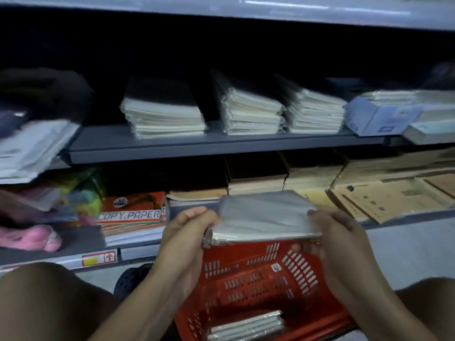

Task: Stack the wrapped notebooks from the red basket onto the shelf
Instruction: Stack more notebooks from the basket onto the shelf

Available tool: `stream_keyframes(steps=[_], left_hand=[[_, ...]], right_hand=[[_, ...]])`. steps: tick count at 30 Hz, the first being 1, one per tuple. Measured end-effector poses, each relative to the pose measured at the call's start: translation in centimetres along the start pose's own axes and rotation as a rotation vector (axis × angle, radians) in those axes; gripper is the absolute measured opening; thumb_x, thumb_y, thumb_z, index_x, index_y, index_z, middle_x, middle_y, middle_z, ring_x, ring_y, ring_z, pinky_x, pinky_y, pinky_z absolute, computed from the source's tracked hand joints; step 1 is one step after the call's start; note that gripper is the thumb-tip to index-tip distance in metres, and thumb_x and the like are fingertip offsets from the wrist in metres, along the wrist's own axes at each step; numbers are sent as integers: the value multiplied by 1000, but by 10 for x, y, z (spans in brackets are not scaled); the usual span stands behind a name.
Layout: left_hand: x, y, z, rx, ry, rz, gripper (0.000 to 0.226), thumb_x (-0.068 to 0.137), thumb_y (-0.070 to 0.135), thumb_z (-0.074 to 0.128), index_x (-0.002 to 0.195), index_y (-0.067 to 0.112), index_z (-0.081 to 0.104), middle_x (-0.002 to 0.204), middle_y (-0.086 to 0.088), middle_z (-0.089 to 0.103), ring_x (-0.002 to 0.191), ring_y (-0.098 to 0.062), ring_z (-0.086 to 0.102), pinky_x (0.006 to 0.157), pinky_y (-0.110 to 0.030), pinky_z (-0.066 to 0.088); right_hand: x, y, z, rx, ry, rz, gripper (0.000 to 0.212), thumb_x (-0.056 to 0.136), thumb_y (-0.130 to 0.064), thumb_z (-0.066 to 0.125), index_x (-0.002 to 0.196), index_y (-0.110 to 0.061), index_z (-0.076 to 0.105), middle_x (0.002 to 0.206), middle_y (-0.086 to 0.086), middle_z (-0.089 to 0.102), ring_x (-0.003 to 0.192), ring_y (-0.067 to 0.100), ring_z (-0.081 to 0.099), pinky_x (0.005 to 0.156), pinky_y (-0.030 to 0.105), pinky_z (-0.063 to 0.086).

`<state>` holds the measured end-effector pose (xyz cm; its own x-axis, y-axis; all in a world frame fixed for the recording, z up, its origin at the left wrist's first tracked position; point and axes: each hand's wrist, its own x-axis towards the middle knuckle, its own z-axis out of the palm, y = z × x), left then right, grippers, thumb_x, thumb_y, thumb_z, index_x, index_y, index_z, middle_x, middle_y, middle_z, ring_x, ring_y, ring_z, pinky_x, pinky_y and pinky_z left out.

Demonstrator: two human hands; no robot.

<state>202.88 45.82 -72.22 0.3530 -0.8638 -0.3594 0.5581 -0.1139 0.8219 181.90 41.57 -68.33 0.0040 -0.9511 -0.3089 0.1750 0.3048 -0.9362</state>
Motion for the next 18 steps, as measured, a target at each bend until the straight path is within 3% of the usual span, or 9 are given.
stream_keyframes(steps=[3, 6, 8, 12, 18], left_hand=[[-15, 29, 6, -104, 30, 132, 29, 81, -3, 68, 109, 2, 65, 91, -17, 64, 81, -27, 57, 74, -34, 47], [-27, 58, 3, -176, -2, 234, 22, 84, -3, 65, 98, 13, 65, 100, -10, 75, 75, -16, 71, 64, -24, 57], [-31, 71, -2, -194, -24, 298, 22, 85, -3, 65, 99, 13, 65, 109, -9, 76, 85, -16, 73, 64, -21, 60], [-26, 89, -16, -213, 4, 410, 22, 85, -5, 63, 96, 14, 65, 118, -12, 73, 110, -23, 69, 86, -25, 59], [1, 117, -34, -244, 61, 534, 22, 87, -5, 63, 88, 17, 64, 119, -11, 73, 108, -21, 69, 95, -30, 55]], right_hand=[[-13, -9, 11, 48, -20, -130, 11, 97, -14, 60, 103, -7, 65, 96, 18, 73, 56, 28, 67, 56, 38, 55], [-17, -10, 26, 87, -37, -233, 14, 97, -13, 60, 107, -17, 67, 91, 9, 77, 62, 23, 71, 55, 35, 54], [-15, -11, 37, 106, -71, -283, 18, 97, -11, 59, 109, -22, 67, 97, 3, 78, 74, 21, 74, 56, 35, 55], [-1, -12, 69, 128, -139, -350, 26, 97, -8, 57, 115, -24, 65, 109, 1, 76, 102, 29, 72, 81, 50, 57], [36, -18, 121, 142, -298, -361, 32, 99, -11, 54, 128, -24, 60, 111, -5, 76, 102, 16, 72, 80, 31, 60]])
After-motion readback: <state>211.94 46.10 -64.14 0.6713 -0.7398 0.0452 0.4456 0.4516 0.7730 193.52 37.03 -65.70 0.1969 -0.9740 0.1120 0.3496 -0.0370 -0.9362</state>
